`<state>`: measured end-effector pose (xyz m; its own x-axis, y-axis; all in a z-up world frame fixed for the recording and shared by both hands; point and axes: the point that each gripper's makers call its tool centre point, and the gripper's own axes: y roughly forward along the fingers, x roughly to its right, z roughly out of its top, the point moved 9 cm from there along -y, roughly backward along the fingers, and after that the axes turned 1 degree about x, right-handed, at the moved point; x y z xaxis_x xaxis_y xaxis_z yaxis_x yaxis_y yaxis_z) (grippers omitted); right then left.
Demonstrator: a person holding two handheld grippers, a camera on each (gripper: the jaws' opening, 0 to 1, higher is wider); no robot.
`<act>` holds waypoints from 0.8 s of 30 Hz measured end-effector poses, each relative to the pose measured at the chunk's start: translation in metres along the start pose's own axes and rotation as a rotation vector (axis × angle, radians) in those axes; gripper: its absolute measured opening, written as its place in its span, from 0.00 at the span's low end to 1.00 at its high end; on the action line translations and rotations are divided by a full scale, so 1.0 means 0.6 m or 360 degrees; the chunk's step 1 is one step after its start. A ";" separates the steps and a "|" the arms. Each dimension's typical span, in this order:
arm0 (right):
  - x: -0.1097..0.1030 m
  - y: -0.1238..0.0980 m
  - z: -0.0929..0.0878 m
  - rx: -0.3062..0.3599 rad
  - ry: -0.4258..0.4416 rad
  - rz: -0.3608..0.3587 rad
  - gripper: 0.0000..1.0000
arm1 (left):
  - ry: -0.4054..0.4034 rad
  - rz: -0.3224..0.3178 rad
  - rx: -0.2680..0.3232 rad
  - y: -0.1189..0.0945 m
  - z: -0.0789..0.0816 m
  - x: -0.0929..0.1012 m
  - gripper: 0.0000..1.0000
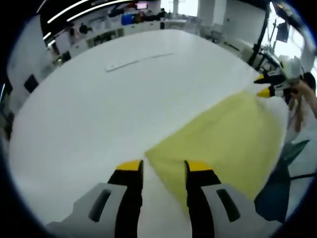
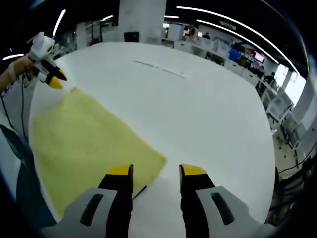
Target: Fold the garment on the visible template until the final outline fits inside the template.
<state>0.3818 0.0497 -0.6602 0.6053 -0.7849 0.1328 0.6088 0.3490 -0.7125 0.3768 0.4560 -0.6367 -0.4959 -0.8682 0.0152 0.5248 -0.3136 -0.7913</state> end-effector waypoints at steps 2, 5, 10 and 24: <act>-0.007 -0.011 -0.002 0.0008 0.0000 0.0003 0.42 | 0.0004 -0.0005 0.0012 -0.009 -0.002 0.006 0.33; -0.017 -0.025 -0.003 0.0026 -0.0008 -0.0003 0.48 | 0.0020 -0.0009 0.0020 -0.022 -0.005 0.014 0.39; -0.036 -0.050 -0.010 0.0020 -0.0074 -0.0002 0.54 | 0.0064 0.0014 0.0034 -0.044 -0.012 0.027 0.45; -0.076 -0.114 -0.006 0.0102 -0.0103 0.0074 0.69 | 0.0158 -0.0031 0.0066 -0.087 -0.040 0.076 0.60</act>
<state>0.3108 0.0596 -0.6203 0.6643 -0.7330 0.1464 0.6097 0.4180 -0.6735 0.3106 0.4421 -0.6094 -0.5712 -0.8202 -0.0321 0.5417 -0.3473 -0.7655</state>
